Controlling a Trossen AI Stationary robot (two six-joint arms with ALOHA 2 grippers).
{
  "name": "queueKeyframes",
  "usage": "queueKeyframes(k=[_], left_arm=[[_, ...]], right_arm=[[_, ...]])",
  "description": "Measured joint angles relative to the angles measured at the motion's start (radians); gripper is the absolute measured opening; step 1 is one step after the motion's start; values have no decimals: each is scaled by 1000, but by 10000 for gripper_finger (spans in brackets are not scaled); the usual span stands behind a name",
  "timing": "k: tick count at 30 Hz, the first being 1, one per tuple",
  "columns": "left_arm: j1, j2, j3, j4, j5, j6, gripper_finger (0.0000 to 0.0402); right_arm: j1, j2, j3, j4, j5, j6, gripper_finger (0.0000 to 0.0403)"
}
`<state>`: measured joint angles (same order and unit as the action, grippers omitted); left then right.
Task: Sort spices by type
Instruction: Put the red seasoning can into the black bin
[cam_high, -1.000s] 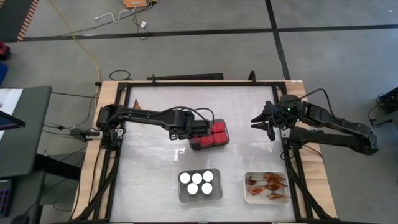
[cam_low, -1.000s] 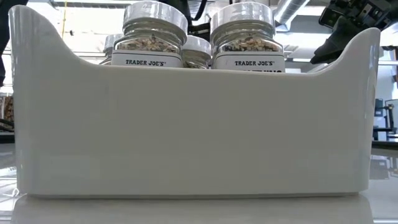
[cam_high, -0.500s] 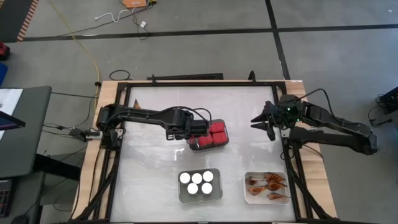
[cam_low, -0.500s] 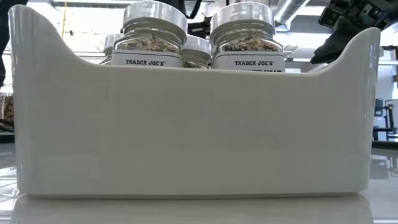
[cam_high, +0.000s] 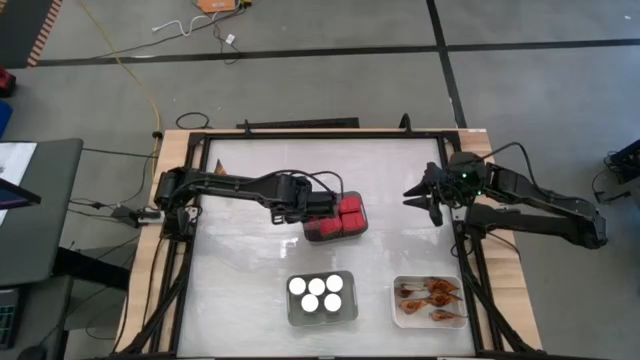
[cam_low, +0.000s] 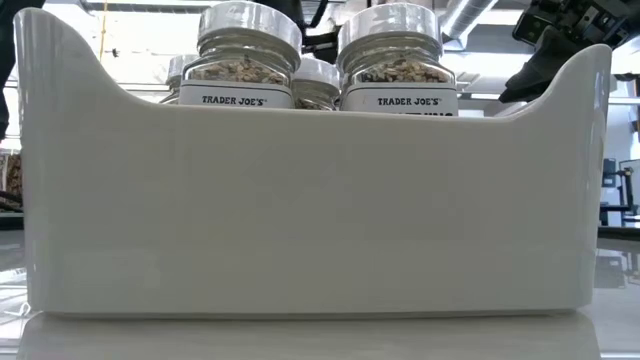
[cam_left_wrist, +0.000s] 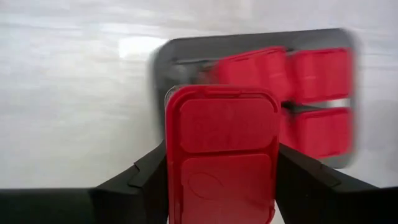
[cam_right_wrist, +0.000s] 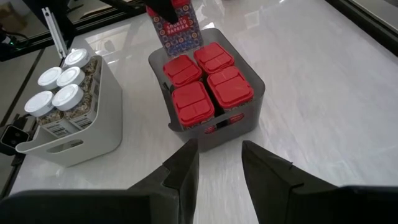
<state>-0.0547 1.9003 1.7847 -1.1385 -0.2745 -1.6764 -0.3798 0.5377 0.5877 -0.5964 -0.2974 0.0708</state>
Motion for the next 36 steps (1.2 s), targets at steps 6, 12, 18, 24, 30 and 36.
queueKeyframes(k=[6, 12, 18, 24, 30, 36], left_arm=[[11, -2, 0, 93, -18, 63, 217], [11, -2, 0, -17, -2, 42, 218], [-4, -2, -1, -68, 37, 14, 219], [-1, -2, -1, -38, 35, 0, 219], [12, 12, 0, -6, 31, -4, 219], [16, 54, 2, 109, 32, 45, 220]], right_arm=[[0, 0, 0, 0, 0, 0, 149], [0, 0, 0, 0, 0, 0, 149], [0, 0, 0, 0, 0, 0, 149], [0, 0, 0, 0, 0, 0, 149], [0, 0, 0, 0, 0, 0, 149], [0, 0, 0, 1, 0, 0, 149]])
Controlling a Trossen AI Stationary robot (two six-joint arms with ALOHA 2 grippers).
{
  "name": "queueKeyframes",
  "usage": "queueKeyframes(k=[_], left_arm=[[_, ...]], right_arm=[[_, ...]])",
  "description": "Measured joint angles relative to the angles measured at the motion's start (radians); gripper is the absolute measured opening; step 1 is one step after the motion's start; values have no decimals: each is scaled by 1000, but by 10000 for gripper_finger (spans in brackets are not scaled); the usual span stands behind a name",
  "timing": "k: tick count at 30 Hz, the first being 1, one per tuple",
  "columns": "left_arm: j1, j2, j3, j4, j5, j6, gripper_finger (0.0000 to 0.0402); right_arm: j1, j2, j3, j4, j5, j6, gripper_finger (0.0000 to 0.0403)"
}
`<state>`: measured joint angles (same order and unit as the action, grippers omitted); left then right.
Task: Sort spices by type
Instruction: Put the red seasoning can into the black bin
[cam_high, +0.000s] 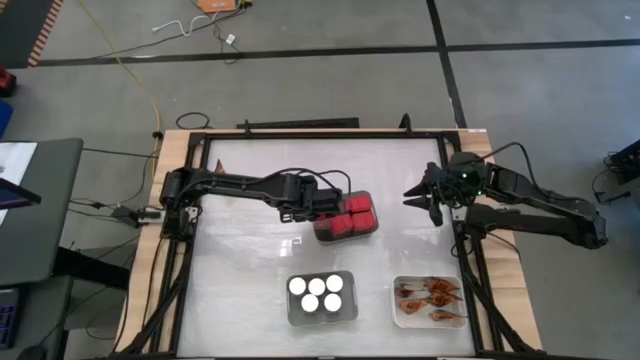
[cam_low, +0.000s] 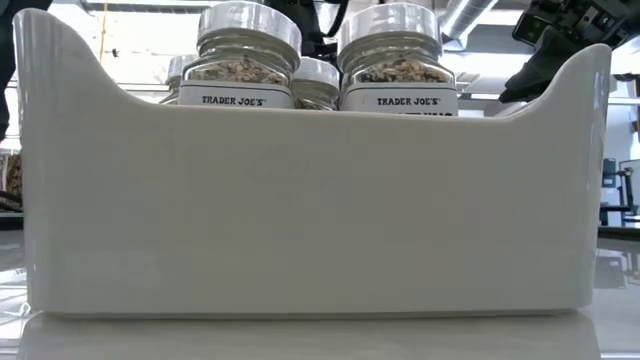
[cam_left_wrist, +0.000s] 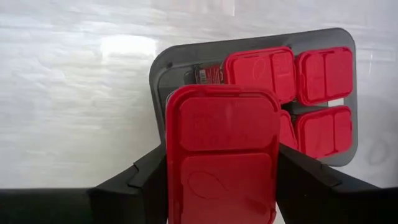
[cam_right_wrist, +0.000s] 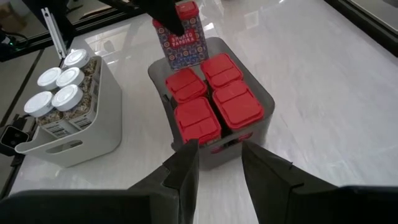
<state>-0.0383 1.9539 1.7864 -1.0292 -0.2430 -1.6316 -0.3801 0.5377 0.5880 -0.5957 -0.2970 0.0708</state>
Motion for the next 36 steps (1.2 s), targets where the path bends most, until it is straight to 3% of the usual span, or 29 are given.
queueKeyframes(k=[10, 16, 36], left_arm=[[0, 4, -1, -5, -8, 4, 220], [-7, 11, -4, -11, -76, 8, 220], [-12, 35, -5, -1, -75, 40, 230]], right_arm=[[0, 0, 0, 0, 3, 0, 149], [0, 1, 0, 0, 3, 0, 149], [0, 0, 0, 0, 3, 0, 149]])
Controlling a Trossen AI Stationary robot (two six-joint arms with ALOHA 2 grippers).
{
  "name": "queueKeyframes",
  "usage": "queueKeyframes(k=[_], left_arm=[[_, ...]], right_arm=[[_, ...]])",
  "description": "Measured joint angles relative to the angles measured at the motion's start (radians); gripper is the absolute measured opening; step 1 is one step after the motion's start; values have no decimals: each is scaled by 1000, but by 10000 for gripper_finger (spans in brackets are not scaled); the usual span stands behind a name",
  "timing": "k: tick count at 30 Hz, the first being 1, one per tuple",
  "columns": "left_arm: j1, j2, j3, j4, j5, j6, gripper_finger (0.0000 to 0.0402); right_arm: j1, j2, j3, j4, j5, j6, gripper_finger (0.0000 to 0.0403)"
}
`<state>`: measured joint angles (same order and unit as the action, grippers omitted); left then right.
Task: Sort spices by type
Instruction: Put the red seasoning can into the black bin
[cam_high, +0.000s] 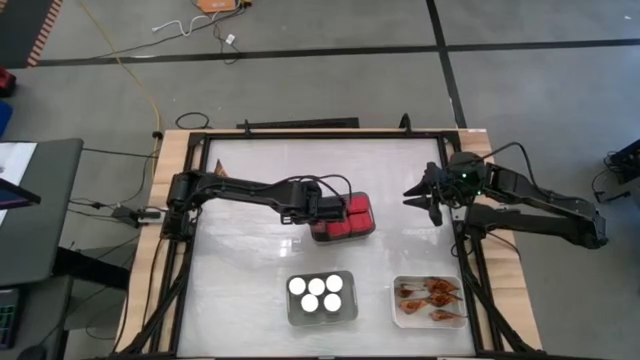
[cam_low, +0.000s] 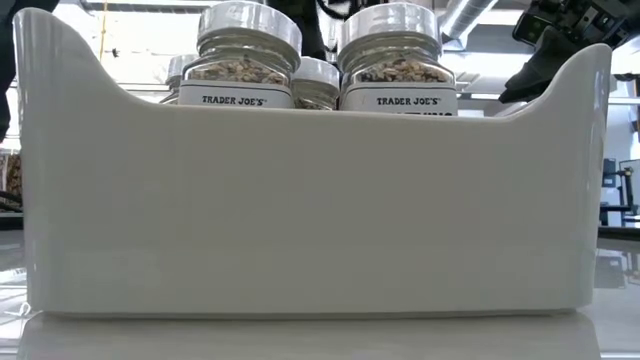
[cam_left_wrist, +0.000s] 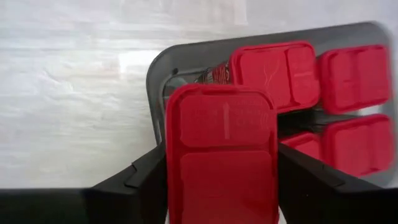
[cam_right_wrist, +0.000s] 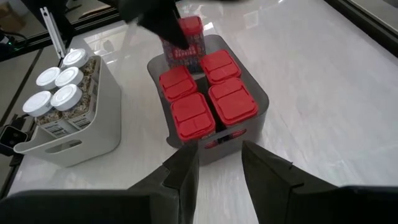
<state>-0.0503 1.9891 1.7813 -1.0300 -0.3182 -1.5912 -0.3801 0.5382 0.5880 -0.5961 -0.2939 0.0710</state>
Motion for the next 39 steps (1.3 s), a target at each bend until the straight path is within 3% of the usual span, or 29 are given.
queueKeyframes(k=[8, 14, 22, 39], left_arm=[[3, 72, 2, 35, 98, -1, 269], [1, 59, 2, 32, 53, 0, 272], [1, 58, 3, 27, 78, 13, 272], [-11, 56, 100, -142, 58, 44, 272]], right_arm=[[0, 0, 0, 0, 0, 0, 149], [0, 0, 0, 0, 0, 0, 149], [0, 0, 0, 0, 0, 0, 149], [0, 12, 0, 0, 0, 1, 149]])
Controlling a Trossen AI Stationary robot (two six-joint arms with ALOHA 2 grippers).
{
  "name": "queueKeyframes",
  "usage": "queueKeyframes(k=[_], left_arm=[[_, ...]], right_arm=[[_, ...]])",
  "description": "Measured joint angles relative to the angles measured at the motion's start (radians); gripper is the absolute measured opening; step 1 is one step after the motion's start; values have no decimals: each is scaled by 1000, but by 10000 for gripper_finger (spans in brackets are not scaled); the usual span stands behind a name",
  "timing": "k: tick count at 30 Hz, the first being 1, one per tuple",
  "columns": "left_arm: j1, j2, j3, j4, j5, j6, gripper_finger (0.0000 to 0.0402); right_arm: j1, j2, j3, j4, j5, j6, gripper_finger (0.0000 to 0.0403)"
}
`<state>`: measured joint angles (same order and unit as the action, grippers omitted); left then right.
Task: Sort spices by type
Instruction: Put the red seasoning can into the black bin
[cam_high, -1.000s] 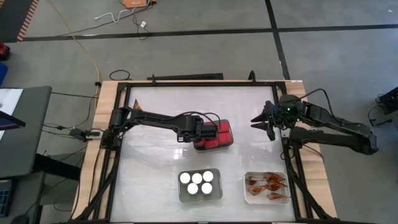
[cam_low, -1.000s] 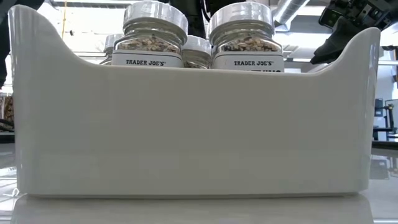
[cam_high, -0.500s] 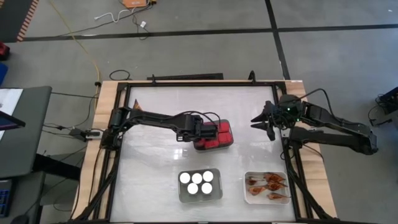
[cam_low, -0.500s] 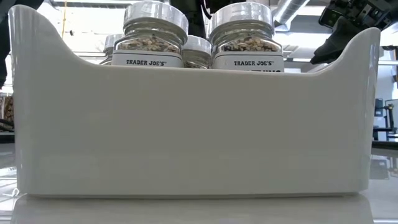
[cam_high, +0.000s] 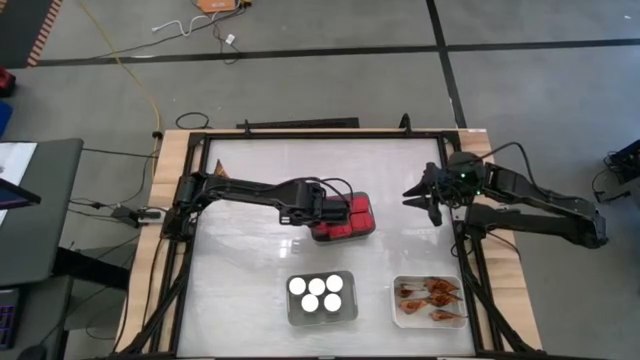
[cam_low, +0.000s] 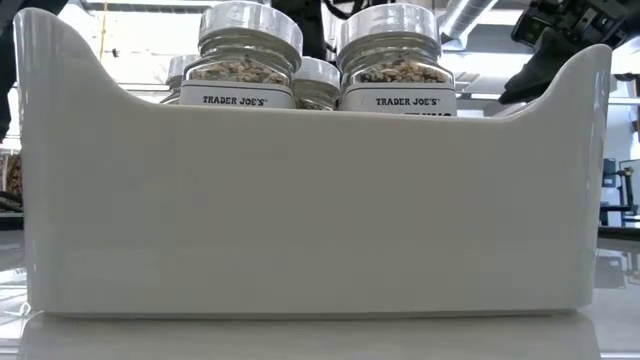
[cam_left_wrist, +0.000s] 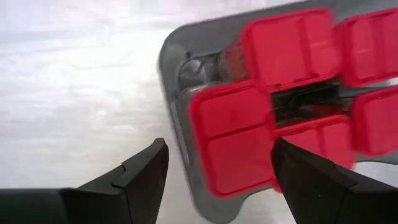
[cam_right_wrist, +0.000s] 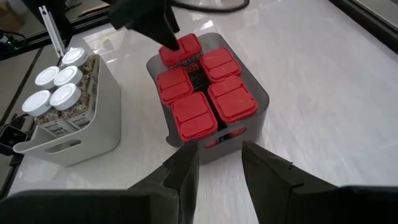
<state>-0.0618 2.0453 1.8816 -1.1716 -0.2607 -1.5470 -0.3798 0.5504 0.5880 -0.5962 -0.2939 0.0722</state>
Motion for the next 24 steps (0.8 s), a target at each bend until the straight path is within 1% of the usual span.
queueKeyframes(k=[5, 9, 15, 17, 19, 24], left_arm=[[-3, 0, 41, 0, -57, 48, 272], [-3, 0, 56, -1, -62, 95, 272], [-4, 0, 56, -113, -52, 55, 272], [-7, 0, 48, -127, -51, 44, 272], [-7, 0, 33, -115, -46, 41, 272], [-8, 2, -32, -10, -7, 39, 272]], right_arm=[[0, 11, 0, 0, 0, 6, 149], [0, 25, 0, 0, 0, 7, 149], [0, 47, 0, -1, 0, 9, 149], [0, 53, 0, -1, 0, 9, 149], [0, 53, 0, -1, 0, 9, 149], [0, 53, 0, -1, 0, 9, 149]])
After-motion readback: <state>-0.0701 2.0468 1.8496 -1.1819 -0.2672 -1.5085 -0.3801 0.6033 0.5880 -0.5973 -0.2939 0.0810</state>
